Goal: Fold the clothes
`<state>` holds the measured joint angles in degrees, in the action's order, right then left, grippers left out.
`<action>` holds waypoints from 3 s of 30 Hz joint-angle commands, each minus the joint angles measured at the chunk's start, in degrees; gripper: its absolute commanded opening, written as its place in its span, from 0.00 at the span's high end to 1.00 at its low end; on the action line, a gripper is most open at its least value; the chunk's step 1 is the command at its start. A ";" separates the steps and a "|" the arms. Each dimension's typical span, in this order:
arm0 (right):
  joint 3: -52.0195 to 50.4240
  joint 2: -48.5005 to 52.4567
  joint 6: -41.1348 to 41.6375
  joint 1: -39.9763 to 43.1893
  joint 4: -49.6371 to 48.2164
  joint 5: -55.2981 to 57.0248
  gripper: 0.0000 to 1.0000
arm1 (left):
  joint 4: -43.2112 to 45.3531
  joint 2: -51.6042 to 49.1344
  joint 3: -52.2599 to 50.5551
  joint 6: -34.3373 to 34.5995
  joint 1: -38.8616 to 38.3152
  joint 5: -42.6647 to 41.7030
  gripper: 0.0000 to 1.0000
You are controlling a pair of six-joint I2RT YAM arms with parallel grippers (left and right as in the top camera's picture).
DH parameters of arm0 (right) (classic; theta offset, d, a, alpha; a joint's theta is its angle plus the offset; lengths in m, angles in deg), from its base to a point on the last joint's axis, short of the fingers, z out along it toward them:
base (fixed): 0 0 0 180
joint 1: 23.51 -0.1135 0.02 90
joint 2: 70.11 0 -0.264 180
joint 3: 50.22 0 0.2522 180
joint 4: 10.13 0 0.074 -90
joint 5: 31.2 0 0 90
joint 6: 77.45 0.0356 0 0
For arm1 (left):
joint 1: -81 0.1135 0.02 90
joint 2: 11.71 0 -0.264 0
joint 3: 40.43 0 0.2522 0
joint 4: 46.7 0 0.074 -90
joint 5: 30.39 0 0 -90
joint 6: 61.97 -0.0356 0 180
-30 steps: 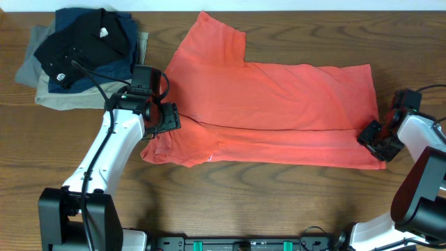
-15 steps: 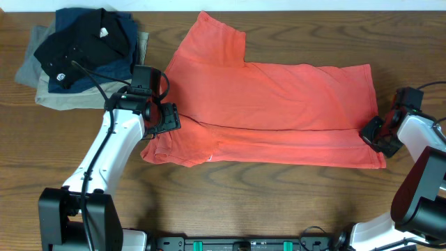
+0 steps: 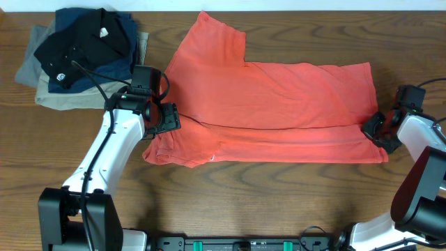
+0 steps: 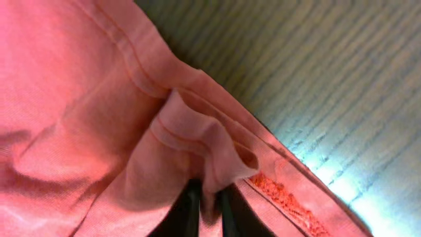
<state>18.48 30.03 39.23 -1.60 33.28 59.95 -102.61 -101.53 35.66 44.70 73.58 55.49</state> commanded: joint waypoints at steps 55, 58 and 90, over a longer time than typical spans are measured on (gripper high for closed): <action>36.87 0.87 -15.19 -2.95 14.84 -12.96 0.03 | 26.16 -15.96 17.97 -8.07 -0.07 -4.20 0.19; 36.87 1.07 -15.21 -4.31 16.02 -12.96 0.03 | 31.43 -20.41 17.97 -7.87 -0.07 -5.84 0.18; 36.87 1.14 -17.38 -10.54 25.16 -6.34 0.03 | 42.16 -37.94 17.94 -12.59 -0.15 4.33 0.07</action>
<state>54.87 30.77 22.55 -11.11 58.24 53.08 -59.47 -137.35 53.56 34.49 73.38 55.99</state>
